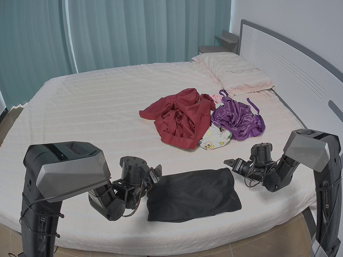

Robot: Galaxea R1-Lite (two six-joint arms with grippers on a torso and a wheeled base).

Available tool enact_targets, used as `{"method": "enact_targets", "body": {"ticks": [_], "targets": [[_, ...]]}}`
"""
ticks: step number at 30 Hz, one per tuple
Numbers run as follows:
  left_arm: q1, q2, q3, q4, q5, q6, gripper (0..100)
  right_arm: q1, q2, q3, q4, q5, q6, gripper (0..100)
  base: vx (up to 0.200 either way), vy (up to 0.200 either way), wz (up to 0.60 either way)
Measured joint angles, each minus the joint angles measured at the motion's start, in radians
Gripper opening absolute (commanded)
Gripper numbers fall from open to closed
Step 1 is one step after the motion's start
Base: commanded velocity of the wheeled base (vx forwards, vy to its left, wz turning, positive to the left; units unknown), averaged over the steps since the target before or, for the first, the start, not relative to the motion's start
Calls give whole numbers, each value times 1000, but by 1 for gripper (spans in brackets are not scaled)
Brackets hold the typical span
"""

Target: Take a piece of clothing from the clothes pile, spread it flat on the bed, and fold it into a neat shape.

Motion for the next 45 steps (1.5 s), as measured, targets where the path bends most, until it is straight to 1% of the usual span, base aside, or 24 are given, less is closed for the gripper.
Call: {"method": "enact_targets", "body": {"ticks": [4,8,11,14,18,22,29,37,42,45], "targets": [[-41,-16,0,-2,-51,-57,100,7,-3,14,-22,0,-3,100,0,0,0],[-57,-21,5,-2,-167,-132,100,11,-5,25,-28,-1,-15,100,0,0,0],[-63,-8,8,-2,-214,-155,100,11,-5,29,-30,-2,-20,100,0,0,0],[-59,22,7,-1,-219,-147,100,11,-7,30,-30,-2,-24,100,0,0,0],[-53,57,6,2,-219,-91,100,11,-8,27,-30,-2,-26,100,0,0,0],[-40,79,0,0,-219,-61,100,9,-13,30,-31,-2,-27,100,0,0,0],[-9,75,21,-9,-218,-84,100,-9,-51,67,-31,-2,-30,100,0,0,0],[25,-56,94,-18,-221,-98,100,-35,-122,148,-47,-6,-30,100,0,0,0],[76,-177,173,-20,-222,-49,100,-62,-214,271,-106,-15,-57,100,0,0,0],[105,-263,231,-21,-220,-27,100,-80,-281,372,-177,-22,-90,100,0,0,0]]}}
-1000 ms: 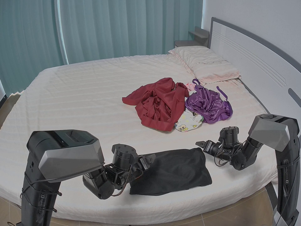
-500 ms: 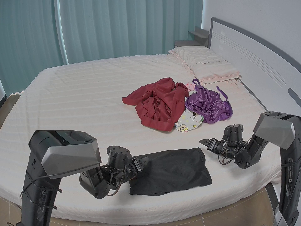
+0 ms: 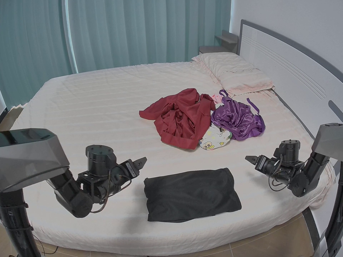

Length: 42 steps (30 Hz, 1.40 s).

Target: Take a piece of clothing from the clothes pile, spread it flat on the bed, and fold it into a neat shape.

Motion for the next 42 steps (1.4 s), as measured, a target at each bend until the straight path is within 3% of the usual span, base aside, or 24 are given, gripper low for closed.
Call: {"method": "enact_targets", "body": {"ticks": [10,19,24,30,36,42], "targets": [[75,-329,200,1,94,102,100,-43,-229,399,-361,-52,-154,100,0,0,0],[96,-654,414,1,201,196,100,-74,-503,575,-393,-72,-226,100,0,0,0],[101,-801,500,6,234,221,100,-80,-686,593,-219,-76,-240,100,0,0,0],[118,-953,560,75,280,266,100,-83,-955,596,150,-75,-246,100,0,0,0],[134,-1113,586,219,323,309,100,-83,-1245,597,422,-74,-259,100,0,0,0],[144,-1327,599,452,349,356,100,-87,-1550,597,703,-74,-302,100,0,0,0]]}}
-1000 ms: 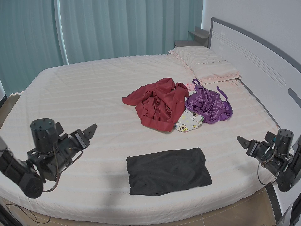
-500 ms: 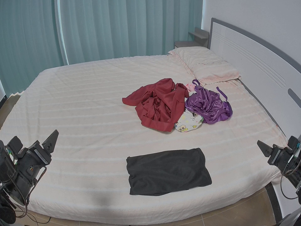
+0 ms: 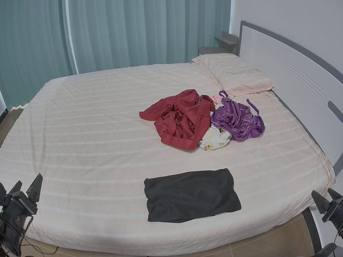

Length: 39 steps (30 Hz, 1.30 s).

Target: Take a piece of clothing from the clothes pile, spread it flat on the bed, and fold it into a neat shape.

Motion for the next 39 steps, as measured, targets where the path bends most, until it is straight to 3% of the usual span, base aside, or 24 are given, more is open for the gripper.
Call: {"method": "enact_targets", "body": {"ticks": [7,12,19,24,27,30,32,35,39], "targets": [[47,-311,3,319,20,43,100,-21,-306,-6,252,0,-36,100,0,0,0],[150,-535,4,495,28,93,100,-36,-473,-14,366,-16,-70,100,0,0,0],[262,-733,4,572,15,296,100,-50,-598,-13,394,-15,-258,100,0,0,0],[279,-777,3,583,-112,338,100,-53,-628,-5,381,44,-347,100,0,0,0],[281,-789,3,589,-174,354,100,-54,-637,-2,350,127,-388,100,0,0,0],[283,-795,3,592,-203,362,100,-54,-641,-1,334,206,-383,100,0,0,0],[283,-797,3,593,-232,361,100,-54,-643,0,332,224,-357,100,0,0,0],[283,-799,3,595,-278,356,100,-54,-644,0,338,191,-332,100,0,0,0],[283,-801,3,598,-326,350,100,-54,-645,0,384,74,-309,100,0,0,0]]}}
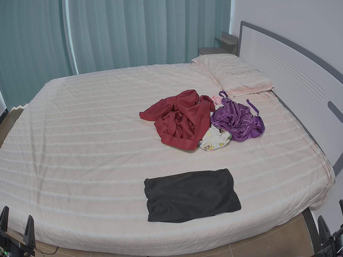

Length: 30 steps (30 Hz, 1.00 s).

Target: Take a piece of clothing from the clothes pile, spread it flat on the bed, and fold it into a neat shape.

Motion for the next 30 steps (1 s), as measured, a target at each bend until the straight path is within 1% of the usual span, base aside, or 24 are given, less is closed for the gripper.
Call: {"method": "enact_targets", "body": {"ticks": [2,3,6,8,11,14,16,17,18,21,23,25,27,30], "targets": [[0,0,0,2,-18,-2,100,0,0,-2,25,-15,8,100,0,0,0],[0,0,0,2,-23,-2,100,0,0,-4,32,-11,8,100,0,0,0],[0,0,0,2,-27,-3,100,0,0,-7,27,27,-16,100,0,0,0],[0,0,0,2,-27,-4,100,0,0,-5,-6,54,-64,100,0,0,0],[0,0,0,2,-28,-6,100,0,0,-2,-58,84,-163,100,0,0,0],[0,0,0,2,-28,-6,100,0,0,-1,-57,99,-200,100,0,0,0],[0,0,0,1,-28,-6,100,0,0,0,-52,104,-184,100,0,0,0],[0,0,0,1,-28,-7,100,0,0,0,-49,105,-160,100,0,0,0],[0,0,0,2,-28,-7,100,0,0,0,-47,103,-132,100,0,0,0],[0,0,0,2,-28,-7,100,0,0,0,-40,69,-13,100,0,0,0],[0,0,0,1,-28,-7,100,0,1,0,-25,49,39,100,0,0,0],[0,0,0,1,-27,-6,100,0,1,0,-2,32,53,100,0,0,0],[0,1,0,1,-23,-6,100,0,1,0,27,12,38,100,0,0,0],[0,1,0,0,11,-6,100,2,1,0,47,-4,21,100,0,0,0]]}}
